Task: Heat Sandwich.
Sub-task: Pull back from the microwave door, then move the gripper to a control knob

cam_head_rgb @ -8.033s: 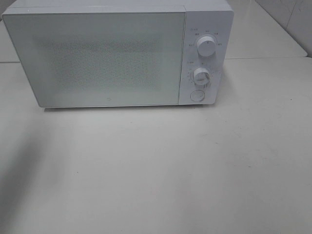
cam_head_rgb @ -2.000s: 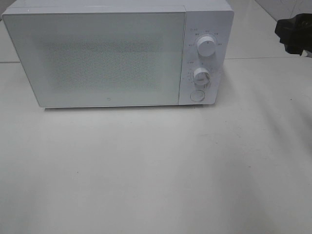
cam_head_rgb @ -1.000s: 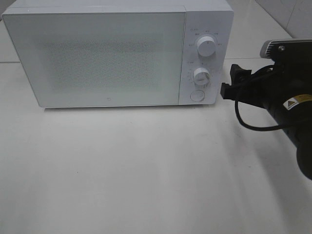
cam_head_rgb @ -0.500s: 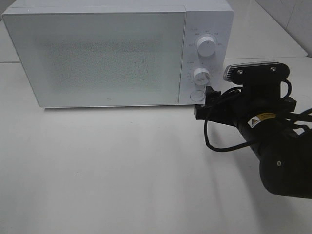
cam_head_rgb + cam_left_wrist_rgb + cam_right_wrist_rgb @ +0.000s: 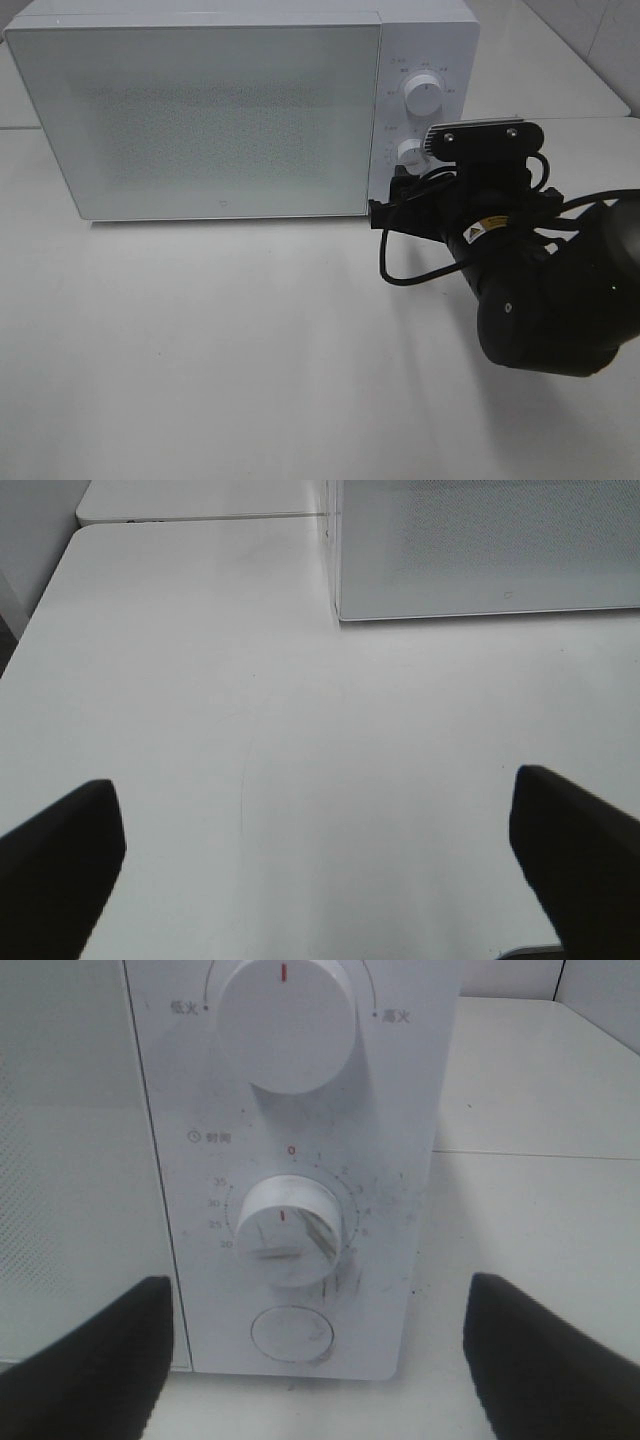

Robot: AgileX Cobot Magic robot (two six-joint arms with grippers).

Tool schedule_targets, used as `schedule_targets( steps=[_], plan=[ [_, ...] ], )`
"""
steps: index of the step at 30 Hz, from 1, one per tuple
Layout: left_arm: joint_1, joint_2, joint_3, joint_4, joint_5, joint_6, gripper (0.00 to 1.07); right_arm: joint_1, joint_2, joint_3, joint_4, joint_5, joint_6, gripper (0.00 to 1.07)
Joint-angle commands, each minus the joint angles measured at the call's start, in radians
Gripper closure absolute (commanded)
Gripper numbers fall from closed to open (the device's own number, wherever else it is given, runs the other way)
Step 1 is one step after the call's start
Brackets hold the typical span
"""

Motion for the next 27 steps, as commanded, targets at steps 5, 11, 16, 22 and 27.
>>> schedule_targets(
  steps=[5,11,16,22,27],
  plan=[
    [-0.008,-0.027,0.004,-0.002,-0.006,-0.002,0.03,-0.039,0.033,-0.082,-0.034,0.013,-0.001,0.31],
    [-0.008,-0.027,0.004,-0.002,-0.006,-0.002,0.03,-0.059,0.064,-0.127,-0.058,0.034,0.001,0.31],
    [-0.008,-0.027,0.004,-0.002,-0.006,-0.002,0.03,-0.071,0.090,-0.150,-0.073,0.041,0.009,0.31],
    [-0.008,-0.027,0.004,-0.002,-0.006,-0.002,0.03,-0.083,0.124,-0.183,-0.080,0.042,0.016,0.31],
    [-0.008,-0.027,0.004,-0.002,-0.006,-0.002,0.03,-0.083,0.147,-0.206,-0.080,0.044,0.016,0.31]
  ],
)
